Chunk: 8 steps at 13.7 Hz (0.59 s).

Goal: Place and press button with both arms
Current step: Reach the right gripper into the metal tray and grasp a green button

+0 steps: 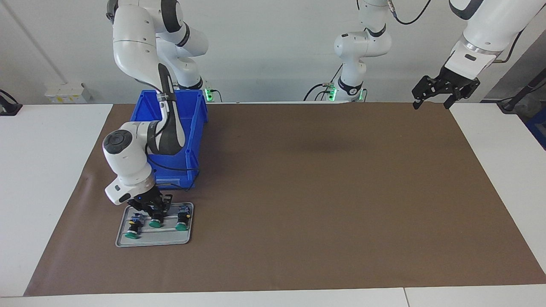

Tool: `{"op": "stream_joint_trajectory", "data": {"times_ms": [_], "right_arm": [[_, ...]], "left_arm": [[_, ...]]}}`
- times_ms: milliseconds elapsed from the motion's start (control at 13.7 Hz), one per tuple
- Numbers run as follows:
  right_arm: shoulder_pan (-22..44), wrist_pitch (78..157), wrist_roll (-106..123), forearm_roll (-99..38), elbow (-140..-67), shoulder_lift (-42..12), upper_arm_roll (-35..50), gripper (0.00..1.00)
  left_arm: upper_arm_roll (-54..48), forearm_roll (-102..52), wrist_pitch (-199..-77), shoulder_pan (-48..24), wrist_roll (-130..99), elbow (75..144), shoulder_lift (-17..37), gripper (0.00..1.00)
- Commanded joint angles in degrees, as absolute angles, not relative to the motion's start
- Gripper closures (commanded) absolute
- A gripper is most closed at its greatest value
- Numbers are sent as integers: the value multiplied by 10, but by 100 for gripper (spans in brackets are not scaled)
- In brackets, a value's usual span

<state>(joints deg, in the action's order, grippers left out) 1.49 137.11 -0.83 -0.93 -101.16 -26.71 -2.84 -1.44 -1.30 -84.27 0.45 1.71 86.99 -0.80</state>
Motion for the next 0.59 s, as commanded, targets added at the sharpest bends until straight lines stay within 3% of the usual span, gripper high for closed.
{"op": "stream_joint_trajectory", "data": {"times_ms": [0, 220, 513], "right_arm": [[17, 1265, -88, -11, -930, -255, -21, 100], [36, 1156, -197, -17, -827, -257, -19, 100], [115, 1150, -567, -12, -788, -257, -19, 100]], "left_arm": [[-20, -4, -839, 11, 14, 881, -17, 0], [-20, -4, -839, 11, 14, 881, -17, 0], [-20, -4, -839, 11, 14, 881, -17, 0]]}}
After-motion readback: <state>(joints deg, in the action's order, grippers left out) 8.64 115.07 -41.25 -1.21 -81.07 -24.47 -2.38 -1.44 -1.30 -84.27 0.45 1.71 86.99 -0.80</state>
